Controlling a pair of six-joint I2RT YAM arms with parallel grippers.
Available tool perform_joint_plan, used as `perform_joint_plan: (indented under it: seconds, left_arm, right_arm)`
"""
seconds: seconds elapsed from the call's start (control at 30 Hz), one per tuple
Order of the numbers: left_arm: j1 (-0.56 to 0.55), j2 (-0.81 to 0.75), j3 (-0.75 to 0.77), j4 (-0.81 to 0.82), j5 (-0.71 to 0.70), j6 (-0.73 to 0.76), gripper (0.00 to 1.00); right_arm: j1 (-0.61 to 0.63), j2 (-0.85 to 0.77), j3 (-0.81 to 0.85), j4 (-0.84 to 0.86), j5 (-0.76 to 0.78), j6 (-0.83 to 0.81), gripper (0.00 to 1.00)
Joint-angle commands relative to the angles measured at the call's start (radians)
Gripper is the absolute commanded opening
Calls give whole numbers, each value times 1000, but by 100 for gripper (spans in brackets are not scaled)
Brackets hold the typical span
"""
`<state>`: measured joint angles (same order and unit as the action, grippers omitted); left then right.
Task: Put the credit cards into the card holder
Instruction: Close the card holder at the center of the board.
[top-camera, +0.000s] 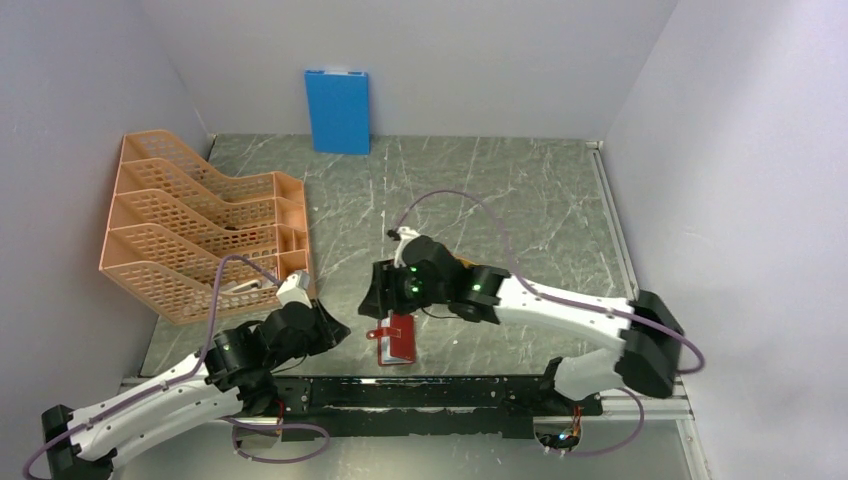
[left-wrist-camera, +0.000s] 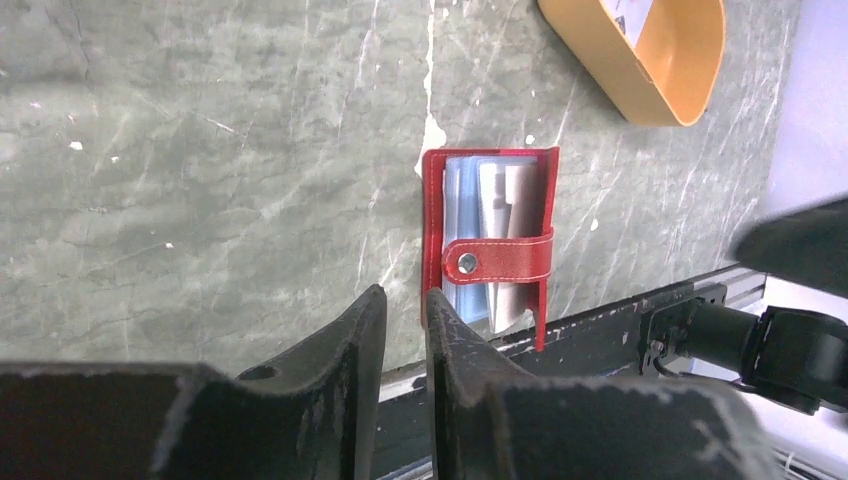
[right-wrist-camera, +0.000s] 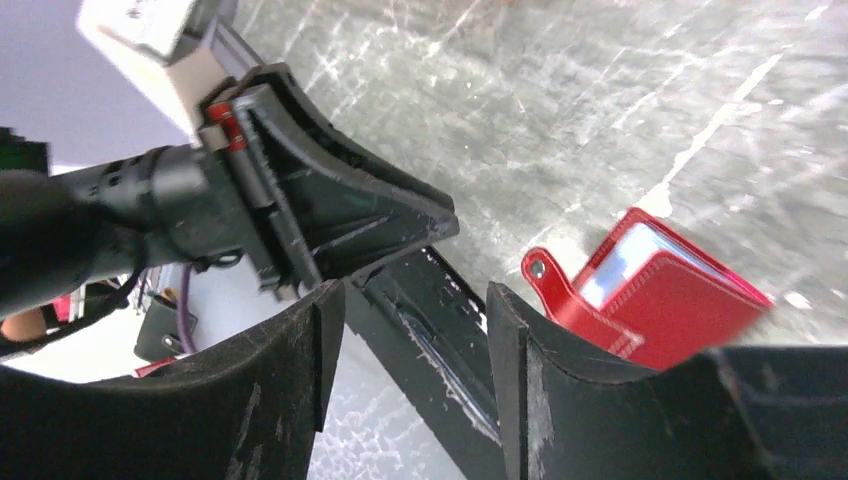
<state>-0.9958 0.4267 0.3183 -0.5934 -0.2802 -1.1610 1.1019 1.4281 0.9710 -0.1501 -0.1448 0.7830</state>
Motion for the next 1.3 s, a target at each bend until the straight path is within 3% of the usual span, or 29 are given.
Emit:
perform_joint_plan:
  seconds: [0.0, 0.07, 0.17, 0.27, 0.47, 0.83, 1.27]
  left_arm:
    - [0, 28, 60, -6, -57, 47, 27]
    - [-1, 48, 66, 17, -54, 69, 27]
    - [0, 78, 58, 98, -38, 122, 26]
    - [0, 78, 29, 221, -3, 153, 28]
    - [0, 130, 7, 285, 55, 148, 43]
    - [0, 295, 14, 325, 130, 177, 45]
    - [0, 429, -5, 404, 116, 191, 47]
  right_arm:
    - [0, -174, -4, -219, 164, -55, 56]
    - [0, -237, -55, -266, 228, -49, 48]
    - [-1, -277, -176, -253, 232, -34, 27]
    - [2, -262, -249, -166, 187, -15, 21]
    - [6, -130, -258, -20, 129, -5, 19]
    - [17, 121, -193, 60, 81, 6, 17]
    - [37, 194, -167, 24, 112, 33, 22]
